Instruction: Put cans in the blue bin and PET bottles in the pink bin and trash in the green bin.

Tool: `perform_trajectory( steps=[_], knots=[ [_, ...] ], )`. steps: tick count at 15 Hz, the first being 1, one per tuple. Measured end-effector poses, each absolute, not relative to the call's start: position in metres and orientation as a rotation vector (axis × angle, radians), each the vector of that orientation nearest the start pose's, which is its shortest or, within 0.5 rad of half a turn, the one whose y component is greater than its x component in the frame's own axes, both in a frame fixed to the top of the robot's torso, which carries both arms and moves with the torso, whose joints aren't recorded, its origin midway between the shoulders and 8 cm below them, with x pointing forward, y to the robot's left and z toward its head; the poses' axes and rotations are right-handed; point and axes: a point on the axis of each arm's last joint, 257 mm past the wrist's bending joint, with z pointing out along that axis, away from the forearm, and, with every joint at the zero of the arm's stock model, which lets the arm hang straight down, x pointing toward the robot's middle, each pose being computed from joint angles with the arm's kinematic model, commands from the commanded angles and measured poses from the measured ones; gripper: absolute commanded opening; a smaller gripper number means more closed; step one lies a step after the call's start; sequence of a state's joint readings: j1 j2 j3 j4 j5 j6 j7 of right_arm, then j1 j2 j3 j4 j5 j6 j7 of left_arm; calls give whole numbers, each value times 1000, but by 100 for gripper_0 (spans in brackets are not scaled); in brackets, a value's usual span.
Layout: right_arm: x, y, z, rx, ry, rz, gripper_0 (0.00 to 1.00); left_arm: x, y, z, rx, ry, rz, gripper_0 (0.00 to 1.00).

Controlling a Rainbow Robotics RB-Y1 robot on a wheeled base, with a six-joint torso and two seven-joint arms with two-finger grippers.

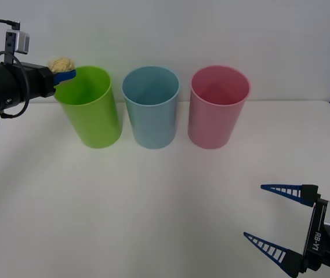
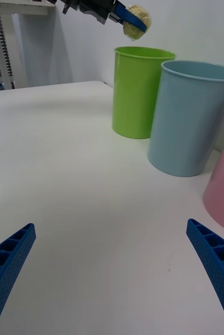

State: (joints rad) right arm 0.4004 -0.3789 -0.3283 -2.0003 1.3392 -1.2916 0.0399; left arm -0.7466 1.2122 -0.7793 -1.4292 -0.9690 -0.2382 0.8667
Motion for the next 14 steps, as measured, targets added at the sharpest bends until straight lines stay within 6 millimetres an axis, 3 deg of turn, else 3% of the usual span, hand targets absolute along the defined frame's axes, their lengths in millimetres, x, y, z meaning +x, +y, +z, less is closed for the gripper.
perform_trajectory(
  steps=[1, 3, 14],
  knots=[
    [301, -194, -204, -1063, 1460, 533, 100, 616, 270, -72, 375, 1818, -431, 46],
    [301, -194, -204, -1063, 1460, 533, 100, 616, 271, -71, 382, 1815, -423, 100],
    [301, -194, -204, -1063, 1460, 532, 100, 618, 268, -66, 384, 1803, -421, 100]
  ],
)
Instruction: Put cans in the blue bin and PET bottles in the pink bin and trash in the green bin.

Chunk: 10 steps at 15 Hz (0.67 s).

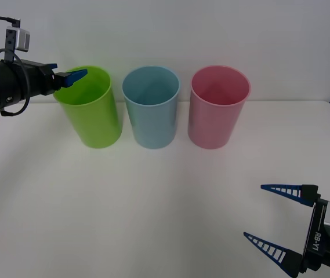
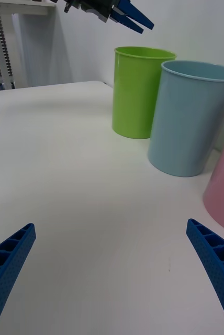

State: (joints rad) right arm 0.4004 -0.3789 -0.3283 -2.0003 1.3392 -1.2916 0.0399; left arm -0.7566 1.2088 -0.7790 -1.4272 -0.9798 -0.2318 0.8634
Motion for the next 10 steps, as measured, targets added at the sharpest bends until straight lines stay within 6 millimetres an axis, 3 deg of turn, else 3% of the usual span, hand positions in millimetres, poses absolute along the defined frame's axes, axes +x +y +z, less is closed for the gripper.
perform_trajectory(
  steps=[5, 10],
  knots=[
    [301, -194, -204, -1063, 1460, 533, 100, 620, 261, -57, 378, 1784, -441, 100],
    [301, -194, -204, -1063, 1460, 532, 100, 622, 254, -10, 418, 1699, -524, 100]
  ],
)
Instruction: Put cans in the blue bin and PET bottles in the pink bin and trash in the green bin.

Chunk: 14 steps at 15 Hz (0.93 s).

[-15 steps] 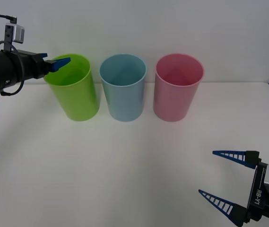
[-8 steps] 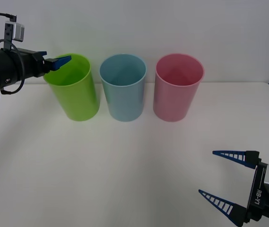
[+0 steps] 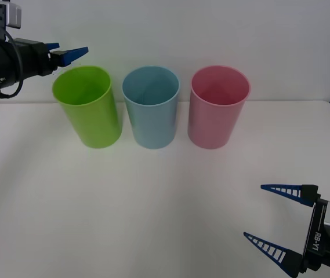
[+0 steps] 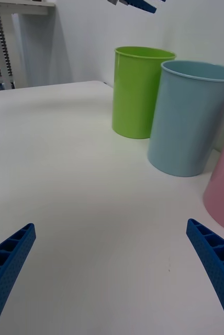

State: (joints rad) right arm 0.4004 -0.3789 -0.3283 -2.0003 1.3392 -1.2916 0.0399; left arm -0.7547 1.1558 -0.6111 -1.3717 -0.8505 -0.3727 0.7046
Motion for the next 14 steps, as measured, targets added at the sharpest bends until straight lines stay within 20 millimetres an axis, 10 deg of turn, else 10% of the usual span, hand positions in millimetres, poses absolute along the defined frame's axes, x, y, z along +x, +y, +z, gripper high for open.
perform_trajectory(
  steps=[7, 14],
  knots=[
    [301, -194, -204, -1063, 1460, 532, 100, 551, 270, 39, 530, 1580, -694, 100],
    [301, -194, -204, -1063, 1460, 533, 100, 455, 302, -2, 656, 1619, -685, 100]
  ],
)
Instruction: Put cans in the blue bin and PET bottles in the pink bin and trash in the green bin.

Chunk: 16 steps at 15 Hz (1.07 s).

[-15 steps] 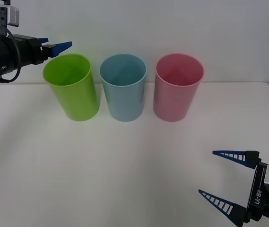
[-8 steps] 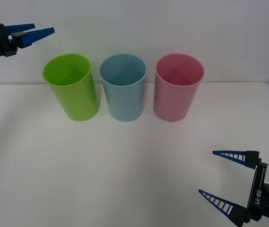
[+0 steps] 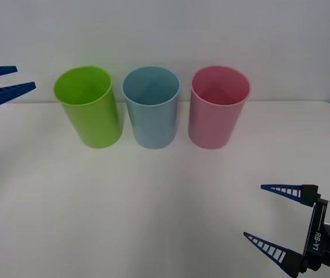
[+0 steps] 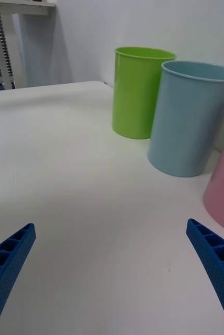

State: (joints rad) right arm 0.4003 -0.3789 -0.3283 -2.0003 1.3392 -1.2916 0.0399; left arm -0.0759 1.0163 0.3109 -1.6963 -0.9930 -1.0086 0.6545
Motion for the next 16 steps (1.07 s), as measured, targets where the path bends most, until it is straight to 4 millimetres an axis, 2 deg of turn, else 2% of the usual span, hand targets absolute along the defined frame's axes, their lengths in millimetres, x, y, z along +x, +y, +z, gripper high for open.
perform_trajectory(
  steps=[3, 7, 9, 13, 16],
  knots=[
    [301, -194, -204, -1063, 1460, 532, 100, 421, 315, -40, 643, 1713, -682, 100],
    [301, -194, -204, -1063, 1460, 533, 100, 388, 313, -91, 598, 1794, -690, 100],
    [301, -194, -204, -1063, 1460, 533, 100, 372, 302, -113, 586, 1822, -701, 100],
    [301, -194, -204, -1063, 1460, 532, 100, 346, 266, -147, 580, 1863, -743, 100],
    [301, -194, -204, -1063, 1460, 533, 100, 336, 243, -171, 560, 1896, -764, 100]
  ],
)
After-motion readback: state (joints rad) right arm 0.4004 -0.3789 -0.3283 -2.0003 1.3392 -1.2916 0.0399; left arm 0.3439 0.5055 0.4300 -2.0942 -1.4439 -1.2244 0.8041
